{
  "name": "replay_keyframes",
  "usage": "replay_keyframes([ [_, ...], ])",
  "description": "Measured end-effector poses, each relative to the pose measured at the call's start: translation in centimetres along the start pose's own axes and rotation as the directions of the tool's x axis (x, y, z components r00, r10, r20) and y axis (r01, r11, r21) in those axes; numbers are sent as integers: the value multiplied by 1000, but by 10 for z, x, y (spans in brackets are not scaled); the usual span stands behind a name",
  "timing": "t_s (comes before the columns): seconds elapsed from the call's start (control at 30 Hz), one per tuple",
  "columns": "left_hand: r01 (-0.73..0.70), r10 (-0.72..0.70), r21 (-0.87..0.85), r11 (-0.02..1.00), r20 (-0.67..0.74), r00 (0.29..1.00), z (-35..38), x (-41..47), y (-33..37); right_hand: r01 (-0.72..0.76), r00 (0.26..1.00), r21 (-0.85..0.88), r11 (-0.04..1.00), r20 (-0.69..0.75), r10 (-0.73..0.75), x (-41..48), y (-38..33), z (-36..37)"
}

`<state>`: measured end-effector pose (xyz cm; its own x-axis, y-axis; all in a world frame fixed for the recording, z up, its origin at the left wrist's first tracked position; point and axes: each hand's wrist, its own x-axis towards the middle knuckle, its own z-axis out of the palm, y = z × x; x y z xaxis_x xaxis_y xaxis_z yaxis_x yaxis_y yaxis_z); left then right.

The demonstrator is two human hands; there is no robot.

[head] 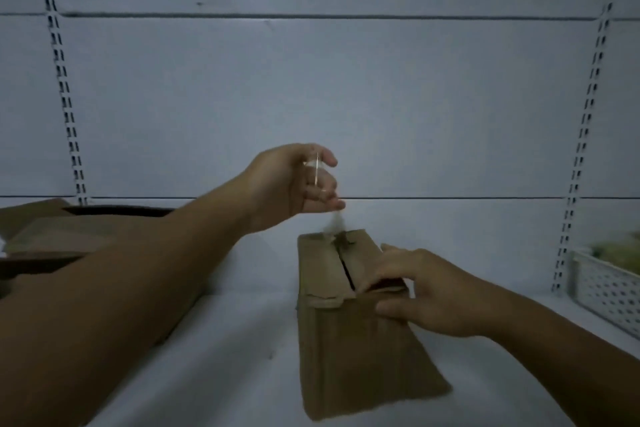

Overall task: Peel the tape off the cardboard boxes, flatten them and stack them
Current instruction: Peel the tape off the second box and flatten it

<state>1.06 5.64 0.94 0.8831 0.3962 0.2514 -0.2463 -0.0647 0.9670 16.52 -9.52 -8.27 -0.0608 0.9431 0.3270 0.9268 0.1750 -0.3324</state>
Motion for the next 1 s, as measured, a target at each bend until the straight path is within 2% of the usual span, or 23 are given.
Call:
replay_keyframes([
  [0.13,31,-19,94,995,-123,992,-13,5,-3,-157,976,-243,957,110,188,-13,20,-43],
  [0.2,77,-57,134,988,-144,988,-20,6,-5,-228,955,-241,943,132,265,-15,29,-58],
  [0.27,157,-119,252,955,-160,980,-25,2,-13,-327,928,-148,933,137,347,-13,30,-68],
  [0.33,232,-154,501,834,-192,969,-23,-4,-26,-417,893,-130,899,123,432,-2,26,-71],
  [0.4,280,-180,710,646,-215,960,-19,-8,-42,-481,860,-191,856,90,503,15,12,-66],
  [0.43,291,-196,764,576,-217,956,-18,-9,-52,-503,844,-241,830,69,531,24,1,-60],
  [0.5,287,-212,809,514,-204,956,-17,-10,-68,-503,833,-303,810,81,547,43,-18,-40],
  [0.63,213,-93,806,552,-194,977,-24,-17,-82,-406,829,-361,840,242,504,58,-24,0],
  [0.73,193,-52,706,681,-216,975,-36,-24,-87,-407,849,-270,873,242,470,54,-18,0],
  [0.83,163,-12,587,793,-252,968,-44,-27,-97,-378,866,-251,891,246,436,53,-18,-2],
  [1.0,37,182,504,863,-378,908,-52,-29,-132,-319,910,-126,939,238,340,52,-19,1],
])
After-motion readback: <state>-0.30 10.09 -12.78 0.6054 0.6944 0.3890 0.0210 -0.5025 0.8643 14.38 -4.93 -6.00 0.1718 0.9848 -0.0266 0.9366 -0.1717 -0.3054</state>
